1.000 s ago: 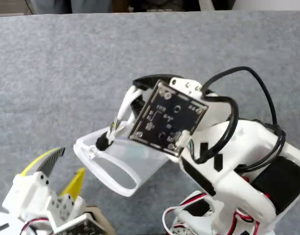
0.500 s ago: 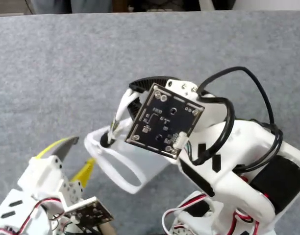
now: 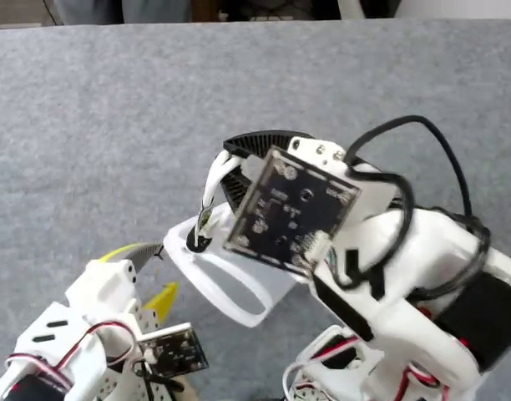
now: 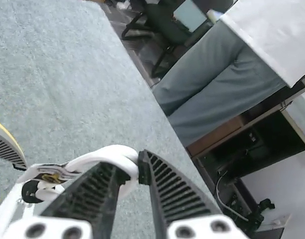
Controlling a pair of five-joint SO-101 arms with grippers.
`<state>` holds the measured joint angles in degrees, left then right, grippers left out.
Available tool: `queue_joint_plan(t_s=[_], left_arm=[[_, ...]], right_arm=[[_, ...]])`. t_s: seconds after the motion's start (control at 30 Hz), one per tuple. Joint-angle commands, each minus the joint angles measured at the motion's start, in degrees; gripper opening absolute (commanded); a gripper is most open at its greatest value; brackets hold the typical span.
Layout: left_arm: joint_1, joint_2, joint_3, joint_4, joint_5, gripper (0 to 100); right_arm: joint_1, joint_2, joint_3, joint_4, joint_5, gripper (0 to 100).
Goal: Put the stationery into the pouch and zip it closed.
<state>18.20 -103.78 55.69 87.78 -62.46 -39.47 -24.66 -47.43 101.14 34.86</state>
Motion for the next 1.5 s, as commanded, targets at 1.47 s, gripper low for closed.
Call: queue_joint_plan(t_s=[1.47], left_arm=[[7.43,-0.44,12.00,-16.44,-14.15,26]], right_arm=[[-8.26,-0.22,1.10,0.09,-0.62,1.2]])
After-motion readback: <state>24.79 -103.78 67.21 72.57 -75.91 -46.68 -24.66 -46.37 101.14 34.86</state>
